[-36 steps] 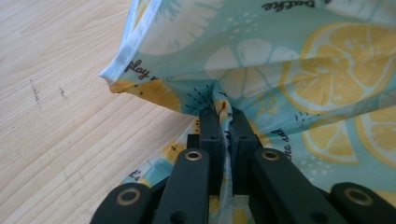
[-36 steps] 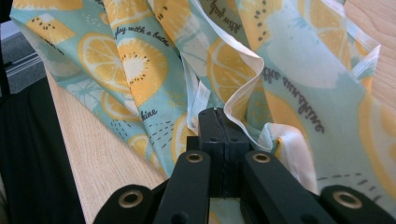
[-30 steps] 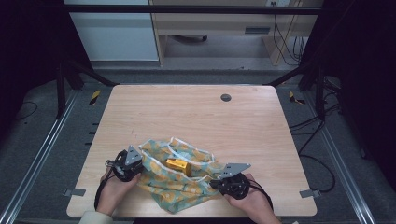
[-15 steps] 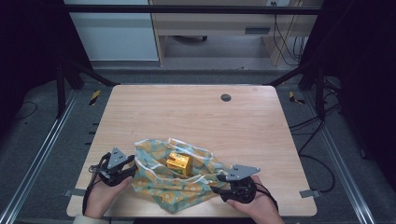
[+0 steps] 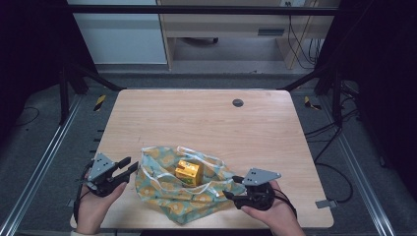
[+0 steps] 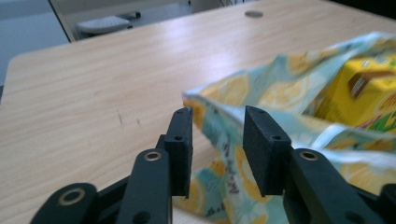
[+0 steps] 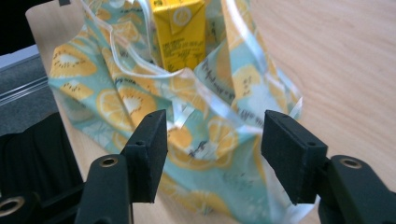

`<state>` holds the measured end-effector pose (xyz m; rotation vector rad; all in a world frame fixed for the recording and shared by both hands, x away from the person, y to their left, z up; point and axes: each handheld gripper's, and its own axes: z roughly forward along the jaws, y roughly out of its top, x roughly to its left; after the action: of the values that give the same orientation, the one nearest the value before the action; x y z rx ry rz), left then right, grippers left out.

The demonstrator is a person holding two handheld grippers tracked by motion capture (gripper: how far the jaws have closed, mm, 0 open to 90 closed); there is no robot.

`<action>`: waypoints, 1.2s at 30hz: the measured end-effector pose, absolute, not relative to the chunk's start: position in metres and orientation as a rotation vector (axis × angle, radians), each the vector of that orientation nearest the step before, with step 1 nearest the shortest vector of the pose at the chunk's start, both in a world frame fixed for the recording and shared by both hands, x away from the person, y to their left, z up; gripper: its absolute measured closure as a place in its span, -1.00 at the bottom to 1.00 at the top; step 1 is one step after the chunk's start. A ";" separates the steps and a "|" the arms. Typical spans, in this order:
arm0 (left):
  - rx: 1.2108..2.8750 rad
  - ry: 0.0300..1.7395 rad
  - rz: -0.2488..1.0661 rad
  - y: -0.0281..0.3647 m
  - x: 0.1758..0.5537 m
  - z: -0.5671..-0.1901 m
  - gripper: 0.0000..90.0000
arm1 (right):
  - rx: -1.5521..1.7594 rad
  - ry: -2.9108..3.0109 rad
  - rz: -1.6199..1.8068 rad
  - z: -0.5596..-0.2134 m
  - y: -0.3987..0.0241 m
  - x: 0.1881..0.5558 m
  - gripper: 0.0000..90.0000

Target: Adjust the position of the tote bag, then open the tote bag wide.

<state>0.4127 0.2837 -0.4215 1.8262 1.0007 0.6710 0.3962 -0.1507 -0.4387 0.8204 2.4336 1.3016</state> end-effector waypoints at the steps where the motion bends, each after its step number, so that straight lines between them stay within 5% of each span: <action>1: 1.822 0.989 0.674 0.281 0.412 -0.419 0.34 | 0.810 2.426 1.304 -0.433 -0.149 0.400 -0.11; 10: 1.931 0.834 0.624 0.230 0.410 -0.423 0.09 | 0.758 2.410 1.327 -0.410 -0.125 0.436 -0.04; 22: 2.126 0.864 0.555 0.213 0.422 -0.454 -0.32 | 0.780 2.509 1.256 -0.436 -0.101 0.464 -0.06; 24: 2.139 0.870 0.564 0.212 0.422 -0.457 -0.38 | 0.786 2.537 1.252 -0.442 -0.099 0.466 0.19; 25: 2.144 0.872 0.571 0.212 0.422 -0.458 -0.44 | 0.781 2.552 1.255 -0.446 -0.099 0.466 0.50; 27: 2.156 0.875 0.580 0.212 0.421 -0.459 -0.47 | 0.779 2.564 1.255 -0.447 -0.099 0.465 0.68; 36: 2.203 0.908 0.594 0.204 0.429 -0.471 -0.46 | 0.800 2.538 1.304 -0.444 -0.102 0.465 0.75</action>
<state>0.4286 0.2044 -0.4714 2.2025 0.9077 0.5937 0.4650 -0.1023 -0.4439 0.8002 2.5375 1.3039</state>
